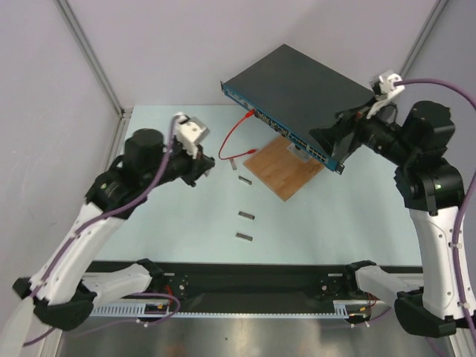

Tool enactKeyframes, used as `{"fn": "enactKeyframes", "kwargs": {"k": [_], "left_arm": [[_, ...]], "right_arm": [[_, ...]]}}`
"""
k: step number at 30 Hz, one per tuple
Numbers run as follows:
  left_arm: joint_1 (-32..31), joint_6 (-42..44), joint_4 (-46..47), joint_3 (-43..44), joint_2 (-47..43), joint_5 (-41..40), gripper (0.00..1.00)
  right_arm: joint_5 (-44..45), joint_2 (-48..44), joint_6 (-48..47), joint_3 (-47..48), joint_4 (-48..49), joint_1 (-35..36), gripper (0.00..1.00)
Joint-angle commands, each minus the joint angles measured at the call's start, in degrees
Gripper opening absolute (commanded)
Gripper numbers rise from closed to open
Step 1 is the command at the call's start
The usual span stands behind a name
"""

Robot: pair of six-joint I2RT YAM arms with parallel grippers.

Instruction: Insert the plug into the switch port

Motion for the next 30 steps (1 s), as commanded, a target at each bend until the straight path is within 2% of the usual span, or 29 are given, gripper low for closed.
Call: {"fn": "enactKeyframes", "kwargs": {"k": [1,3,6,11,12,13,16,20,25,30], "left_arm": [[1.11,-12.36,9.59,1.62,-6.52,-6.05,0.0],[1.38,-14.75,19.04,-1.43,-12.3,-5.79,0.0],[1.99,-19.15,27.78,-5.14,-16.02,-5.27,0.0],[5.5,-26.53,31.49,-4.8,-17.34,-3.42,0.01],[6.21,-27.5,33.16,-4.88,-17.43,-2.11,0.03],[6.47,-29.33,33.78,-4.62,-17.26,-1.67,0.06],[6.74,-32.41,33.17,-2.43,-16.12,-0.78,0.07],[7.44,-36.99,33.08,-2.16,-15.5,0.71,0.04],[9.37,-44.63,34.05,-2.86,-14.36,2.99,0.0],[9.46,-46.66,33.7,-4.18,-14.62,3.35,0.0]], "right_arm": [[7.96,1.97,2.33,-0.39,8.29,8.58,1.0],[10.76,3.03,3.02,-1.17,11.53,14.3,1.0],[13.67,5.4,2.85,-1.44,15.67,21.5,1.0],[19.47,8.83,-3.12,-2.76,23.74,34.42,1.0],[21.92,9.62,-5.65,-2.85,24.9,38.79,1.0],[23.16,10.93,-6.63,-3.02,25.95,40.57,1.0],[26.25,13.22,-8.66,-3.9,31.66,45.32,0.99],[26.87,16.12,-9.19,-3.47,38.61,48.06,0.9],[26.07,20.34,-8.66,-1.35,39.32,50.43,0.84],[28.71,22.36,-11.56,-0.57,40.12,51.93,0.77]]}}
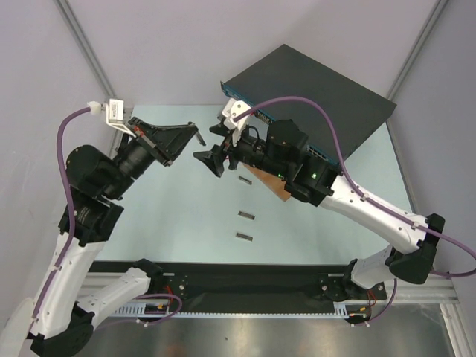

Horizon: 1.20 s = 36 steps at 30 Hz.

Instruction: Insert the plug into the switch port

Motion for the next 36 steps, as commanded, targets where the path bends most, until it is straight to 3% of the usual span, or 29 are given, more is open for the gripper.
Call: {"fn": "enactKeyframes", "kwargs": {"k": [1,8,11,12,14,17,18,20,21,26,31,36], "left_arm": [[0.5,-4.26,2.75,-0.55,-0.74,1.9,0.0],[0.59,-4.61,0.91,-2.31,-1.27,0.76,0.0],[0.5,-4.35,-0.32,-2.14,-1.27,0.5,0.0],[0.59,-4.26,-0.5,-2.05,-1.27,0.5,0.01],[0.5,-3.22,-0.94,-1.79,-1.27,1.2,0.05],[0.59,2.48,-3.91,-0.83,-1.71,2.17,0.29],[0.59,7.03,-5.58,0.05,-1.36,2.43,0.39],[0.77,12.23,-11.88,4.16,-0.57,4.97,0.48],[0.77,17.13,-14.19,5.76,-0.05,5.94,0.58],[0.94,27.1,-27.27,12.44,1.89,13.66,0.8],[0.94,34.23,-37.23,14.91,4.44,21.32,0.85],[0.86,39.41,-43.12,15.71,6.02,25.54,0.79]], "right_arm": [[3.18,0.69,-2.62,3.41,6.12,0.83,0.76],[6.0,2.45,-6.05,5.17,7.01,2.41,0.58],[8.28,2.8,-7.98,5.52,6.49,3.02,0.37],[8.37,3.06,-8.68,5.79,5.97,3.11,0.16],[9.42,3.41,-10.79,6.14,5.17,3.2,0.0],[10.13,1.93,-15.88,4.57,5.17,3.03,0.0],[10.13,1.31,-17.2,2.47,5.17,2.85,0.0],[10.22,-1.75,-22.54,-0.08,5.17,2.41,0.0],[10.31,-3.08,-25.01,-3.41,5.26,2.41,0.0],[9.87,-11.42,-39.86,-13.79,6.05,2.41,0.0],[9.87,-18.2,-56.13,-25.99,8.06,5.22,0.0],[12.41,-21.72,-66.77,-32.17,11.84,8.99,0.0]]}}
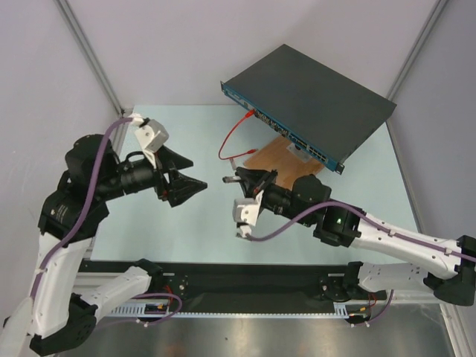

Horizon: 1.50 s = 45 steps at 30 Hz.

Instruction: Insert the plug into the switch port

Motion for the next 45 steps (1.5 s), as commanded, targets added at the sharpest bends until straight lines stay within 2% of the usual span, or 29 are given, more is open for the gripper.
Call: {"fn": "enactKeyframes", "kwargs": {"k": [1,5,6,12,19,22,37,45], "left_arm": [[0.35,7.11,-7.06,1.15,1.56,6.29,0.77],[-0.96,12.45,-9.35,-1.22,1.22,5.69,0.65],[-1.84,13.43,-9.35,-1.57,0.78,3.07,0.64],[-6.76,16.7,-6.64,-4.65,-0.97,0.49,0.61],[-8.0,15.73,3.55,-11.24,-2.83,0.93,0.57],[-8.61,15.47,4.62,-12.38,-2.31,0.84,0.54],[-10.55,13.62,9.19,-14.59,-1.42,-0.74,0.57],[-11.69,13.36,9.98,-15.64,-0.9,-0.65,0.44]], "right_arm": [[3.36,-1.72,-13.77,-2.62,6.75,2.46,0.0],[6.97,-1.46,-19.42,-6.32,10.27,5.54,0.0],[7.76,-1.11,-19.6,-6.24,10.71,6.33,0.0],[15.14,2.75,-19.43,-3.52,12.56,8.8,0.0],[15.68,3.81,-19.69,-5.09,15.64,9.68,0.0],[16.03,4.16,-19.34,-5.09,16.17,9.94,0.0],[14.45,3.46,-20.57,-6.5,17.4,10.29,0.0],[14.36,3.37,-20.57,-6.76,17.4,10.55,0.0]]}}
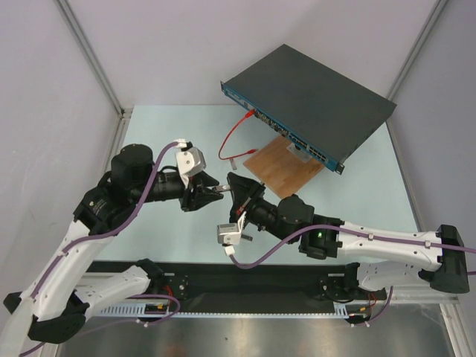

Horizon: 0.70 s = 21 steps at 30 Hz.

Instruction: Insert the plug into the switch port

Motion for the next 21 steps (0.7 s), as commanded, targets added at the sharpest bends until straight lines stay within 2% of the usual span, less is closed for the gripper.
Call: {"fn": "enactKeyframes", "kwargs": {"k": [1,3,4,5,6,8,11,12,13,14,15,19,21], "left_arm": [[-1.0,-0.33,2.38,-1.13,-0.04,-0.45,0.42],[-1.18,-0.33,2.81,-1.48,-0.04,-0.72,0.35],[-1.18,-0.33,2.99,-1.48,-0.13,-0.8,0.22],[-1.18,-0.5,3.25,-1.48,0.13,-0.63,0.15],[-1.18,-0.85,3.34,-1.57,0.22,-0.54,0.01],[-1.18,-1.64,3.96,-1.74,0.48,-0.63,0.0],[-1.18,-3.22,4.75,-2.18,0.48,-0.19,0.0],[-1.18,-3.75,4.84,-2.44,0.74,0.07,0.0],[-1.18,-4.45,5.1,-2.62,0.83,-0.1,0.0],[-1.18,-4.98,5.71,-2.8,0.75,-0.19,0.0],[-1.18,-5.85,5.98,-3.15,0.83,-0.97,0.01],[-1.0,-8.23,9.31,-4.64,-0.04,-4.93,0.0],[-0.65,-10.07,13.0,-6.65,-0.74,-6.16,0.0]], "right_arm": [[-0.07,-0.74,-0.39,-0.34,3.23,0.55,0.0],[0.11,-0.74,-0.57,-0.51,3.23,0.55,0.0],[0.11,-0.74,-0.74,-0.69,3.15,0.55,0.0],[0.2,-0.82,-0.92,-0.78,3.49,0.63,0.0],[0.28,-0.74,-1.27,-1.04,3.76,0.63,0.0],[1.24,-0.74,-1.53,-1.04,3.76,0.81,0.06],[2.22,-1.44,-1.53,-1.83,3.23,0.72,0.07],[2.31,-1.79,-1.62,-2.09,3.15,0.72,0.11],[2.57,-2.23,-1.62,-2.36,3.15,0.72,0.37],[3.35,-2.49,-1.62,-2.36,3.06,0.72,0.49],[3.97,-2.76,-1.45,-2.27,2.8,0.55,0.66],[6.78,-4.51,0.83,-2.18,-0.96,-1.03,0.93],[7.93,-6.53,3.73,-2.53,-2.73,-2.17,0.98]]}}
